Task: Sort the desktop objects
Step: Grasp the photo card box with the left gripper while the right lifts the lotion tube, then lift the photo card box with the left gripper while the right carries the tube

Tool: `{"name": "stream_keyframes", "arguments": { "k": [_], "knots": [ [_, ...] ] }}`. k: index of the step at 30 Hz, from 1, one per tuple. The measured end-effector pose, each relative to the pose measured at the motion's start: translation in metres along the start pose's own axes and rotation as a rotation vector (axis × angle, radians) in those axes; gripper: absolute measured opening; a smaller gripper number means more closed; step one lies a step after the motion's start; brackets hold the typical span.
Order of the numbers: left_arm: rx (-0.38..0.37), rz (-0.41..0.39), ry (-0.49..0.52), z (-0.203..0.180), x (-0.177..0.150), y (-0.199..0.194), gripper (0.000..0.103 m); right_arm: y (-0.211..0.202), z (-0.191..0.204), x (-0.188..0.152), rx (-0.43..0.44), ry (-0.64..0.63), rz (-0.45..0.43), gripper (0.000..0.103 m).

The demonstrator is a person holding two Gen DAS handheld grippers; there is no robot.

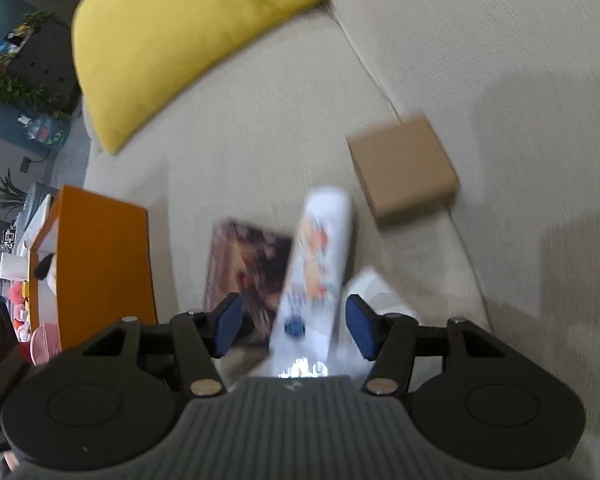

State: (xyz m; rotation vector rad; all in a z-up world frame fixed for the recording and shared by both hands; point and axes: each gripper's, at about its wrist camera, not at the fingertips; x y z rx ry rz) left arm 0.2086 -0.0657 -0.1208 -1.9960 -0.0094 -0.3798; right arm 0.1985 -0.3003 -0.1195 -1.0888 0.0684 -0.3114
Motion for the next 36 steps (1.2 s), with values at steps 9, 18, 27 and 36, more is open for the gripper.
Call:
{"name": "stream_keyframes", "arguments": {
  "k": [9, 18, 27, 36],
  "knots": [
    [-0.011, -0.015, -0.015, 0.002, -0.004, 0.004, 0.026, 0.008, -0.004, -0.01, 0.03, 0.077, 0.033, 0.031],
    [0.055, -0.046, 0.021, -0.005, -0.005, -0.007, 0.026, -0.018, 0.008, -0.02, 0.001, -0.011, -0.107, 0.002],
    [0.215, -0.039, 0.154, -0.024, 0.0, -0.041, 0.026, -0.052, 0.04, -0.005, -0.063, -0.197, -0.212, 0.0],
    [0.229, 0.106, 0.189, -0.021, 0.032, -0.035, 0.026, -0.043, 0.057, 0.015, -0.061, -0.265, -0.21, 0.0]
  ]
}}
Point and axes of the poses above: each gripper's, at about its wrist camera, not at the fingertips, and y roughly the way its jaws point, z to its left, x to its top, and after that the axes turned 5 degrees about z, right-handed
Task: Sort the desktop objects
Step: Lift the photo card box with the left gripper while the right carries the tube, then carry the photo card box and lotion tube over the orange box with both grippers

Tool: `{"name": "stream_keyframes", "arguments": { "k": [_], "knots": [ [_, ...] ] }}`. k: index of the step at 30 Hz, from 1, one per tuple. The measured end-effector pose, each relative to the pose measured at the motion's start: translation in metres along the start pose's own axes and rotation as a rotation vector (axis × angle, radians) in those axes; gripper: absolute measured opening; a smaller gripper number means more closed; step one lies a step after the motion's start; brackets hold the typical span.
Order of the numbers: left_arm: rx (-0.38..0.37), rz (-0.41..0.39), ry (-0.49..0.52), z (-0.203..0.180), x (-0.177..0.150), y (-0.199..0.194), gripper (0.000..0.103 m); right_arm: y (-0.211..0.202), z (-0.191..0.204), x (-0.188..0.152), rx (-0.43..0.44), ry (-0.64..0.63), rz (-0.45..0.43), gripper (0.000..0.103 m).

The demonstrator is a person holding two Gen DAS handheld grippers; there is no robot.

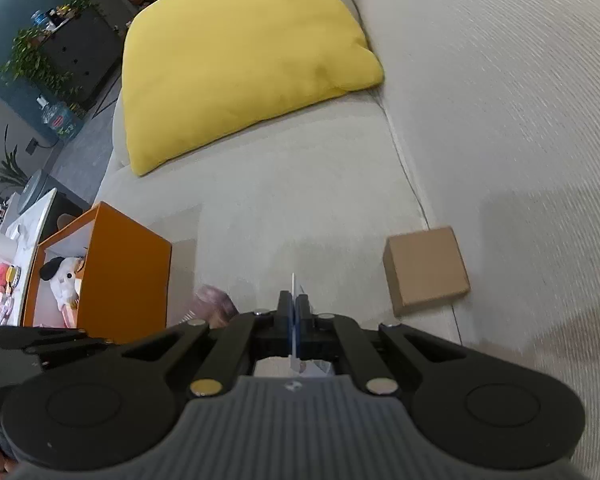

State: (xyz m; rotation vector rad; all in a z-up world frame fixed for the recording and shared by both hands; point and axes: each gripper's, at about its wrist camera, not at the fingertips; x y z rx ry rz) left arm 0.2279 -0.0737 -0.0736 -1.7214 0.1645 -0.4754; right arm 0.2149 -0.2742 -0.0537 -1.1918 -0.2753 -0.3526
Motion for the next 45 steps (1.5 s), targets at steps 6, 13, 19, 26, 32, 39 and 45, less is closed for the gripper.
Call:
{"name": "stream_keyframes", "arguments": {
  "k": [6, 13, 19, 26, 32, 39, 45],
  "knots": [
    [0.014, -0.006, 0.023, -0.004, 0.002, 0.008, 0.027, 0.004, -0.007, -0.012, -0.007, -0.007, 0.024, 0.008],
    [0.044, -0.048, 0.057, -0.016, 0.021, 0.012, 0.027, 0.008, -0.012, -0.026, 0.003, 0.015, 0.006, 0.009],
    [0.018, -0.069, 0.021, -0.015, 0.045, 0.025, 0.027, 0.003, -0.01, -0.011, 0.019, 0.018, -0.05, 0.007],
    [-0.007, -0.079, 0.04, -0.017, 0.051, 0.028, 0.027, 0.014, -0.012, -0.004, 0.014, 0.013, -0.073, 0.007],
    [0.006, -0.107, 0.045, -0.015, 0.043, 0.019, 0.05, 0.02, -0.016, -0.001, 0.013, 0.032, -0.077, 0.011],
    [0.011, -0.11, 0.095, -0.015, 0.028, 0.014, 0.055, 0.028, -0.016, -0.004, -0.001, 0.042, -0.086, 0.013],
    [0.031, -0.1, 0.103, -0.017, 0.023, 0.027, 0.039, 0.035, -0.015, -0.007, 0.008, 0.05, -0.08, 0.013]
  ]
}}
Point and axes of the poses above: each gripper's, at about its wrist camera, not at the fingertips, and y roughly the way its jaws point, z to its left, x to its top, and after that the axes turned 5 degrees about z, right-handed
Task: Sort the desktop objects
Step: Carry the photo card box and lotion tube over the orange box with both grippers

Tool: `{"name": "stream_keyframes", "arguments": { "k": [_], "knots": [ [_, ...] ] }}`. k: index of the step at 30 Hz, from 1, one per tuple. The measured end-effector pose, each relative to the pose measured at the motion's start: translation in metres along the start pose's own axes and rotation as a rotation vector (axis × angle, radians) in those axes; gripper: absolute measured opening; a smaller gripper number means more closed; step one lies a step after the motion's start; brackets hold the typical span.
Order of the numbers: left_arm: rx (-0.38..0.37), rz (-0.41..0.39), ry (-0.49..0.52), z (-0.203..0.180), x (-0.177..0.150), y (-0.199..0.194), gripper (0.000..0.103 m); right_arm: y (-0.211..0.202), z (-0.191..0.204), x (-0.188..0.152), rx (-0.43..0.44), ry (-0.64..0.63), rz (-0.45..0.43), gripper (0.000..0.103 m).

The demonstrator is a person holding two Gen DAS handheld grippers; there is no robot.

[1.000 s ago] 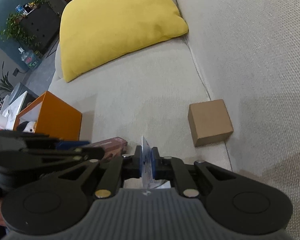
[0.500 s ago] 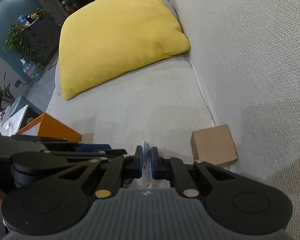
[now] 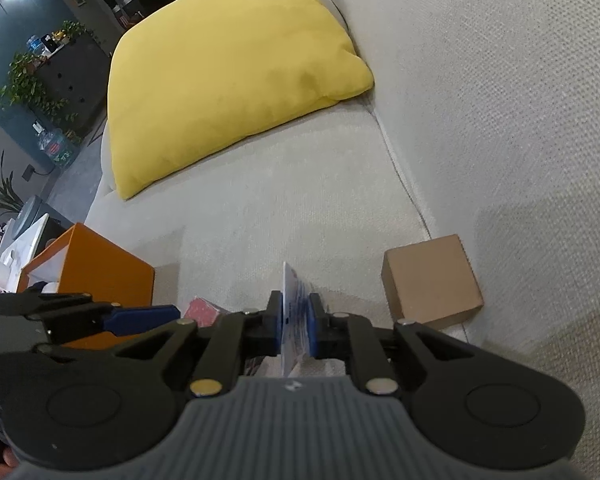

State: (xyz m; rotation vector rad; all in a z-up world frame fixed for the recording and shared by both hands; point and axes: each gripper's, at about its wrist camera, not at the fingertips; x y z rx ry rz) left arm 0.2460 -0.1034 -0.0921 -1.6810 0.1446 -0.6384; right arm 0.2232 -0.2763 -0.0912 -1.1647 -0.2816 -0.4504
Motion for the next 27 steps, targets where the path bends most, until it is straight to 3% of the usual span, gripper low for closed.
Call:
{"name": "stream_keyframes", "arguments": {
  "k": [1, 6, 13, 21, 27],
  "knots": [
    [-0.009, 0.006, -0.008, 0.002, -0.002, 0.001, 0.03, 0.0, -0.001, 0.0, -0.001, 0.006, -0.006, 0.013],
    [-0.027, -0.026, -0.059, 0.011, -0.007, -0.007, 0.026, -0.009, -0.001, -0.003, 0.011, 0.025, -0.025, 0.012],
    [-0.068, -0.115, -0.109, 0.018, -0.032, -0.062, 0.026, -0.055, 0.023, -0.016, 0.053, -0.019, -0.084, 0.012],
    [-0.029, -0.274, -0.198, 0.05, -0.092, -0.158, 0.026, -0.111, 0.075, -0.044, 0.224, -0.096, -0.123, 0.012],
    [0.023, -0.31, -0.3, 0.095, -0.127, -0.192, 0.026, -0.124, 0.137, -0.061, 0.341, -0.208, -0.11, 0.012]
  ]
}}
Point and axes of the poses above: each gripper's, at about its wrist camera, not at the fingertips, and y roughly the way its jaws point, z to its left, x to its top, and after that the axes turned 5 degrees about z, right-handed
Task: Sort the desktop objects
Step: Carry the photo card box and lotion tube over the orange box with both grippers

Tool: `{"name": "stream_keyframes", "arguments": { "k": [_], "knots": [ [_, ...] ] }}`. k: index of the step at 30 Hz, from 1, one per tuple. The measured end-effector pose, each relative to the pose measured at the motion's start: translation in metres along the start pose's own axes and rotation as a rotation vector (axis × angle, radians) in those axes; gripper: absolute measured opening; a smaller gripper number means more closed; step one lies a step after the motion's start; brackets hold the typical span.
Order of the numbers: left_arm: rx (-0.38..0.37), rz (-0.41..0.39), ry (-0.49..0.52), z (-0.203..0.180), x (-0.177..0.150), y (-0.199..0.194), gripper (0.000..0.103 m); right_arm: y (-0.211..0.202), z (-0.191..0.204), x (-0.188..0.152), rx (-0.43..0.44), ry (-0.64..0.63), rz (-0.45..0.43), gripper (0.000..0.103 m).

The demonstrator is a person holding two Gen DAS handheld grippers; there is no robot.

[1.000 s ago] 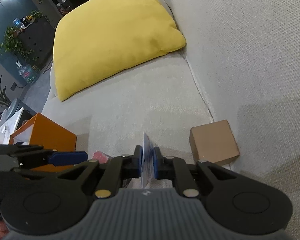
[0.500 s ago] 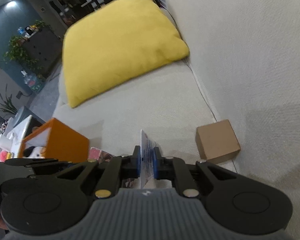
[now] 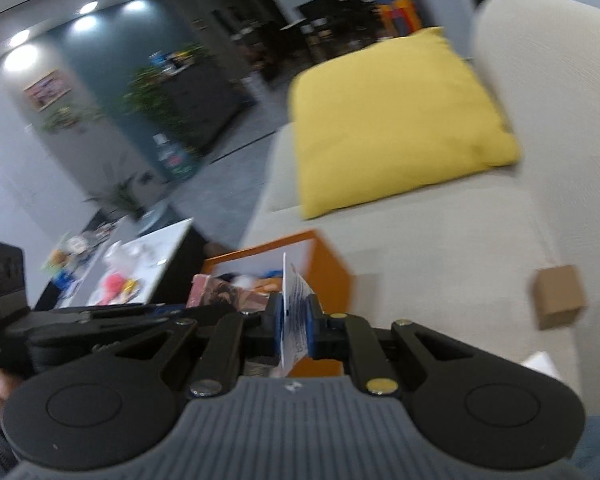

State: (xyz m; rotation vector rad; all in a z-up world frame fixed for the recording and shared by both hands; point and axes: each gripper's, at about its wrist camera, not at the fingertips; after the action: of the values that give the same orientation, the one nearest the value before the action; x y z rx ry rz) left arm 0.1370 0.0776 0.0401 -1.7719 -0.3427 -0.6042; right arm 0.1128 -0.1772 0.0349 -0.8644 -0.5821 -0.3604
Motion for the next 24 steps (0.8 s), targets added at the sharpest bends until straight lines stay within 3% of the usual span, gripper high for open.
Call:
{"name": "stream_keyframes", "arguments": {
  "k": [4, 9, 18, 24],
  "knots": [
    [0.047, 0.018, -0.044, 0.029, -0.009, 0.005, 0.026, 0.034, 0.024, -0.007, 0.013, -0.017, 0.073, 0.012],
    [0.053, 0.078, -0.099, 0.057, -0.018, 0.033, 0.026, 0.084, 0.045, -0.02, -0.06, -0.064, 0.155, 0.012],
    [0.028, 0.172, -0.171, 0.087, -0.036, 0.068, 0.026, 0.15, 0.045, -0.024, -0.16, -0.055, 0.235, 0.012],
    [0.036, 0.203, -0.172, 0.089, -0.035, 0.084, 0.026, 0.17, 0.041, -0.027, -0.2, -0.044, 0.266, 0.011]
  ]
}}
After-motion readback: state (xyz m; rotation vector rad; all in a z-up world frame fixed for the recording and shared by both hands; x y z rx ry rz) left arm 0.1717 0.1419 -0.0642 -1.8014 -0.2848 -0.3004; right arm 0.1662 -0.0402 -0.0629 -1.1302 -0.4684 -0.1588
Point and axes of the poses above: each gripper's, at about its wrist camera, not at the fingertips, and y roughly the way its jaws point, z to its left, x to its top, and after that the axes turned 5 degrees about z, right-handed
